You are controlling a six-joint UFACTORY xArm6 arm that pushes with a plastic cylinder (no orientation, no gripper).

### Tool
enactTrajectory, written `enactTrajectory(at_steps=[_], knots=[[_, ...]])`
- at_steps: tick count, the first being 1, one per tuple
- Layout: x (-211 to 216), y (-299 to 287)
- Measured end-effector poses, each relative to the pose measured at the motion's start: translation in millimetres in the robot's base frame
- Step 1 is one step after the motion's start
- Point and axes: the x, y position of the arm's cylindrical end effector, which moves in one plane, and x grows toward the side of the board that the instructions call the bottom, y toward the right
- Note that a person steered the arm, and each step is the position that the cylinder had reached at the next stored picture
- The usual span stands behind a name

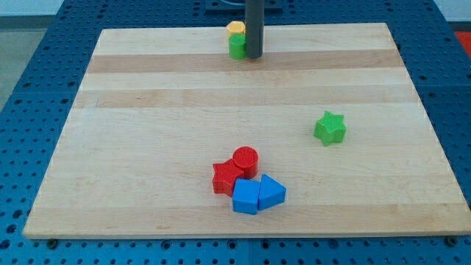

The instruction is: Place the green star right to the green circle

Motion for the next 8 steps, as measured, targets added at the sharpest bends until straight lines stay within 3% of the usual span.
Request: enactTrajectory(at_steps=[1,3,5,8], knots=[[11,12],[83,84],[127,165],[223,174]])
